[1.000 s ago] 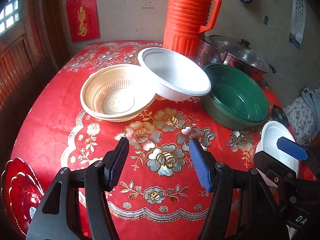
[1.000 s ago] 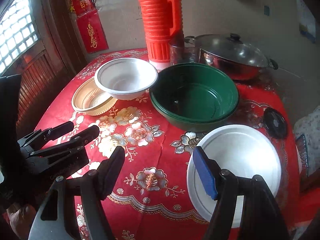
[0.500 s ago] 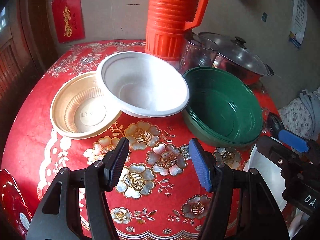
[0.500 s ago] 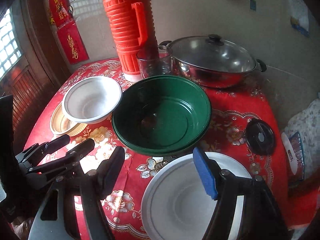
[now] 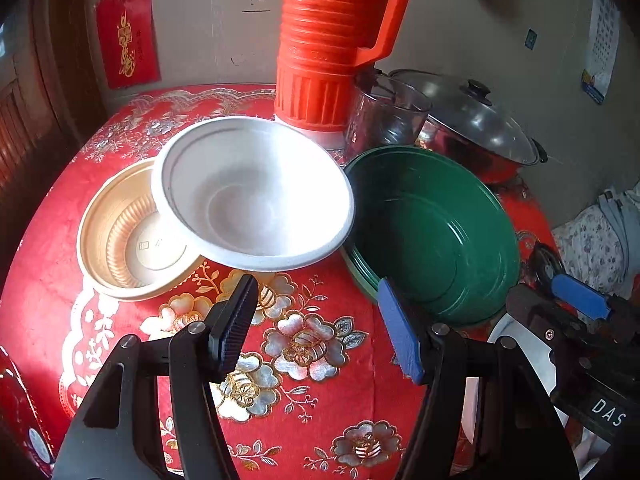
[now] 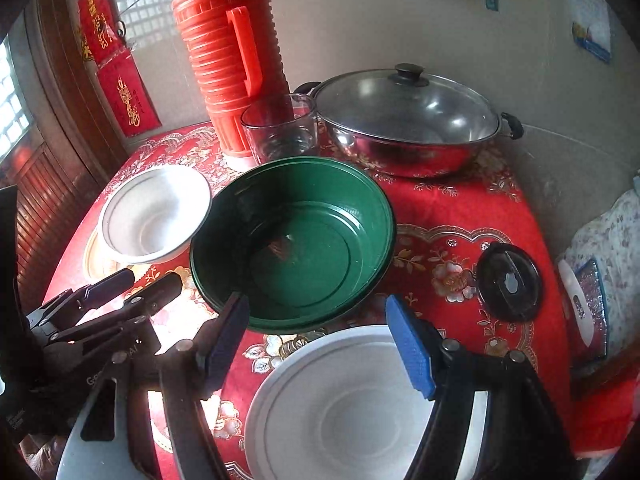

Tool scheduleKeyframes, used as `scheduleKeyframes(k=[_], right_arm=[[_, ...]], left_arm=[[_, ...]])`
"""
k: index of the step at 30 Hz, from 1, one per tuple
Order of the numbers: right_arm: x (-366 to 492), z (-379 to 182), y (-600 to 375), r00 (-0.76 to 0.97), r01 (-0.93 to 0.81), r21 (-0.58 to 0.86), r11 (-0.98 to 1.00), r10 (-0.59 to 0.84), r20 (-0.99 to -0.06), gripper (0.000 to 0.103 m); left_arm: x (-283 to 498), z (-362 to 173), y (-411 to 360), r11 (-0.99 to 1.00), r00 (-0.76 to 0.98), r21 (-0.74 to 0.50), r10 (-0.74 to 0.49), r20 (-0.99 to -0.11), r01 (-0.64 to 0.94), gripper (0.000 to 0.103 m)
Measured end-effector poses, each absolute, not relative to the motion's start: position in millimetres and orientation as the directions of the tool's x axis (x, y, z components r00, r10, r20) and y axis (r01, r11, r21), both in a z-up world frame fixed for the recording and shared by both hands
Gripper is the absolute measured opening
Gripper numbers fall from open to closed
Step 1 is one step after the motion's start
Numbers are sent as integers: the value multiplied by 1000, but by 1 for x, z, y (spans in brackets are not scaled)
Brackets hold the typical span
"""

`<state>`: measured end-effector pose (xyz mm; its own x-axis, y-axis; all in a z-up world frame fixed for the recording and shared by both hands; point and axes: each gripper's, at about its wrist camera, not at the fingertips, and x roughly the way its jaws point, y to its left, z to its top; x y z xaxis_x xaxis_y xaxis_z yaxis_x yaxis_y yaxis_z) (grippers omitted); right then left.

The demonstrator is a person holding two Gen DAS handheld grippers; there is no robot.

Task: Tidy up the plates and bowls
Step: 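Close the left tool on the green basin rim while the right tool grips the opposite rim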

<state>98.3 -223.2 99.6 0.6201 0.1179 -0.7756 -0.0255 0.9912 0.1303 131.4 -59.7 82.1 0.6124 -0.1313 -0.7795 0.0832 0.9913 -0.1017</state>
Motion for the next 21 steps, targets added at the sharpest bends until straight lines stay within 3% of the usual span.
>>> scheduleKeyframes(k=[21], right_arm=[[175, 82, -261, 551, 12, 140, 990, 110, -827, 73]], left_arm=[[165, 58, -86, 985, 545, -142, -171, -821, 94, 63]])
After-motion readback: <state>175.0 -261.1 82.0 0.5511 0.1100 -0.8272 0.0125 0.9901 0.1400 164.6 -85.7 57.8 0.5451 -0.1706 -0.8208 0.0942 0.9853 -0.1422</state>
